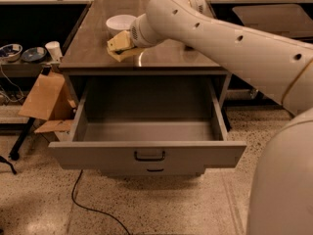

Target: Pick sponge from top drawer and place on counter

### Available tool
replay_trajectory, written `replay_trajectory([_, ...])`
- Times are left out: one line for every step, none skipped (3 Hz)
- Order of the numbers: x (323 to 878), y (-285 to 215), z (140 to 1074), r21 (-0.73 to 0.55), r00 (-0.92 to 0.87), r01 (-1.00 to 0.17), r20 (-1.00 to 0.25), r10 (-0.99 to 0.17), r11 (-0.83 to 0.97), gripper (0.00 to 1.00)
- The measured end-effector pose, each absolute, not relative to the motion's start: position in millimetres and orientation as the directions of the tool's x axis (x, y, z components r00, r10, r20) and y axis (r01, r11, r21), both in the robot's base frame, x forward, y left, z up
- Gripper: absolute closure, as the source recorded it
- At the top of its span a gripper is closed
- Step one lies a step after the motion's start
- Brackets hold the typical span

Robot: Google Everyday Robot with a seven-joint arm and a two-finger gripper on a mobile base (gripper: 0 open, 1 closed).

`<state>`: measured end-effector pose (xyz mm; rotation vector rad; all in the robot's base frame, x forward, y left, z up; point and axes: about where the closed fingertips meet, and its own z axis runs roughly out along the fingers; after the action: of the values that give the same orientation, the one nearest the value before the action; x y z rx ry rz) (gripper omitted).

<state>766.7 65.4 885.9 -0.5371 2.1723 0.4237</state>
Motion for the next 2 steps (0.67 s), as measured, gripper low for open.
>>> replay_trajectory([774.7, 81.0, 889.6, 0.137, -0.546, -0.491, -0.817, -0.182, 0.86, 1.0])
replay_trajectory([777.9, 98.8, 885.6, 0.167, -0.556, -0.487, -0.817, -0.156, 0.858, 1.0])
